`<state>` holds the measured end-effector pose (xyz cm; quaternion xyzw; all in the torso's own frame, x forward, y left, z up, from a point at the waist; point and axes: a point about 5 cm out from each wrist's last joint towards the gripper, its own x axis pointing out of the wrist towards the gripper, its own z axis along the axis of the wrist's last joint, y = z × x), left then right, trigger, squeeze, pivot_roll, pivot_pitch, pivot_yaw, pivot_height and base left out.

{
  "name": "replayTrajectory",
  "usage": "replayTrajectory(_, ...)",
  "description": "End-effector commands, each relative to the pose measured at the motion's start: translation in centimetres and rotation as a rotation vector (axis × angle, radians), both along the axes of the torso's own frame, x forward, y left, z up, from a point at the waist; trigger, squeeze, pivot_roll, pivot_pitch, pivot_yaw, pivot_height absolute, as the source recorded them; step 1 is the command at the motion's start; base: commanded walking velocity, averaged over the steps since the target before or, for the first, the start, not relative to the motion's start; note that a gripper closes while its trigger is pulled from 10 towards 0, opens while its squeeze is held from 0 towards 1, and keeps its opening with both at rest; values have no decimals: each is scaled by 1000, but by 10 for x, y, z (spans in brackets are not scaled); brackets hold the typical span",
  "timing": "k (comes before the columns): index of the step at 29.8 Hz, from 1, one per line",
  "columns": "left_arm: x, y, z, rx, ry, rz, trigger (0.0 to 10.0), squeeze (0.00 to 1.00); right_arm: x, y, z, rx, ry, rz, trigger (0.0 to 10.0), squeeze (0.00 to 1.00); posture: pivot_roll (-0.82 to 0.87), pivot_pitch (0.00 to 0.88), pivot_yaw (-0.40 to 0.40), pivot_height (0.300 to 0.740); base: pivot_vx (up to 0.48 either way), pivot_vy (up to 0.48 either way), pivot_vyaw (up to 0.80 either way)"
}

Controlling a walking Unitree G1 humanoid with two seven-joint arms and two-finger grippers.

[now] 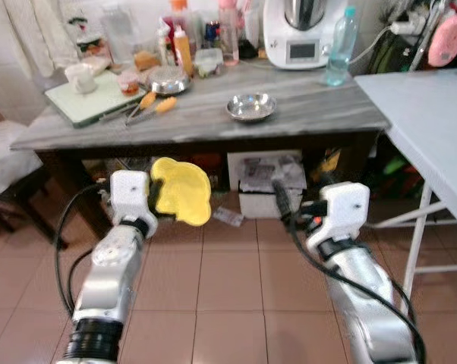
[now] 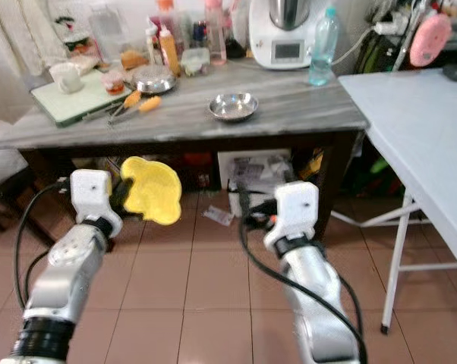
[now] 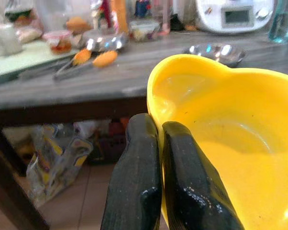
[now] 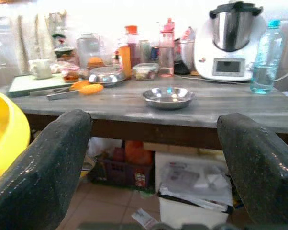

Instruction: Setting the table

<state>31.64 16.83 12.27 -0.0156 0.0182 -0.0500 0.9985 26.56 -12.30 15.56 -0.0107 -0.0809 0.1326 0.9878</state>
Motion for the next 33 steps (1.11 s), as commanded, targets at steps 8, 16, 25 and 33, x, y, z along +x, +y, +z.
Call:
replayTrajectory(8, 0, -3, 1, 7, -6, -9, 10000, 0, 1, -37, 9, -37, -62, -240, 10000, 0, -50, 0, 101, 740, 308, 0, 0)
replayTrajectory(16, 1, 2, 0, 15, -2, 3, 10000, 0, -6, -58, 9, -55, -59, -339, 10000, 0, -67, 0, 103, 740, 309, 0, 0)
replayTrajectory(25, 2, 3, 2, 12, -14, 0, 10000, 0, -17, -57, 6, -58, -52, -372, 10000, 0, -92, 0, 107, 740, 312, 0, 0)
replayTrajectory(33, 2, -1, 3, 4, -21, -6, 10000, 0, -16, -58, 7, -65, -51, -368, 10000, 0, -85, 0, 98, 740, 328, 0, 0)
